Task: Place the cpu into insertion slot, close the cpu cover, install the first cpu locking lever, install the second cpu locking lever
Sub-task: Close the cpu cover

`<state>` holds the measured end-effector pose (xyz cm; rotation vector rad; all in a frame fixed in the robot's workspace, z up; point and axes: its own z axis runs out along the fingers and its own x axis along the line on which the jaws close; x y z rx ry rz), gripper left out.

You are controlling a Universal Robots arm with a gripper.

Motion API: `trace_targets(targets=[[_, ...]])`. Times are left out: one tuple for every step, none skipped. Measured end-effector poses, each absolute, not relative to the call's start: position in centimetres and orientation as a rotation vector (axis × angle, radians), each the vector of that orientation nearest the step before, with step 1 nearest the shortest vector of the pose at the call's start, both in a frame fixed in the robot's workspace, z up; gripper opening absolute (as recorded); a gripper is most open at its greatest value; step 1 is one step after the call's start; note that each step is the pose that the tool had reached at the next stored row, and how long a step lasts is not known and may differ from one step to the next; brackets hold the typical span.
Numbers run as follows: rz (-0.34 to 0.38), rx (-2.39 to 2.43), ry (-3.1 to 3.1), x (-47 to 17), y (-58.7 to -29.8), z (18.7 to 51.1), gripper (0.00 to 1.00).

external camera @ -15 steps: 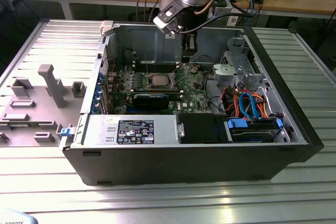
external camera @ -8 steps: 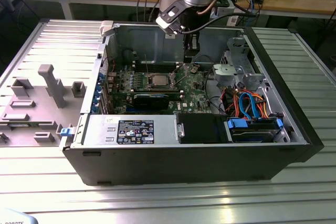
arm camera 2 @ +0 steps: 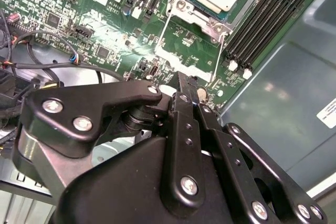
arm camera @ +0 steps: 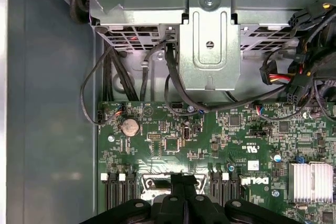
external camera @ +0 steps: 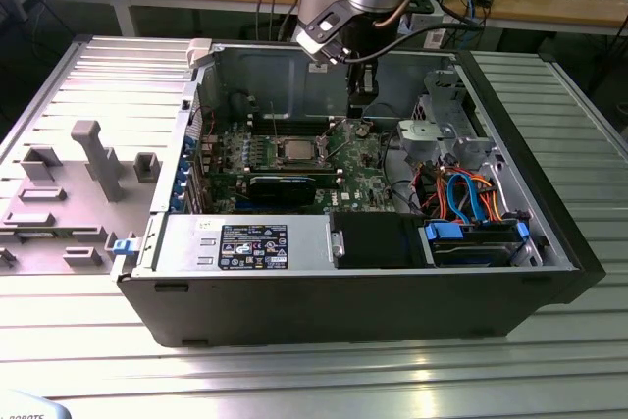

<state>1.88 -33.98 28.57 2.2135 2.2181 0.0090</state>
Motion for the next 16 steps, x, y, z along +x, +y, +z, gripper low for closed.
trace_targets(targets=[[0.009,2.213,2.218,1.98,-33.98,28.57,0.11],[0.009,2.213,2.218,2.05,-33.98,28.57,0.11],[0.008,2.213,2.218,2.14,-33.98,28.57,0.11],[0.008,2.213,2.218,2.22,-33.98,28.57,0.11],[0.008,2.213,2.218,2.29,-33.98,28.57,0.11],[0.007,2.213,2.217,2.35,-33.98,28.57,0.11],[0.007,2.213,2.217,2.41,-33.98,28.57,0.11],[0.007,2.212,2.217,2.46,-33.98,28.56,0.11],[0.007,2.212,2.217,2.49,-33.97,28.55,0.11],[0.007,2.213,2.217,2.5,-33.97,28.52,0.11],[0.007,2.212,2.217,2.52,-33.97,28.49,0.11],[0.006,2.212,2.217,2.52,-33.97,28.46,0.11],[0.006,2.212,2.216,2.53,-33.97,28.41,0.11],[0.006,2.211,2.216,2.53,-33.97,28.38,0.11],[0.005,2.211,2.216,2.53,-33.97,28.34,0.11],[0.005,2.211,2.216,2.53,-33.97,28.31,0.11]])
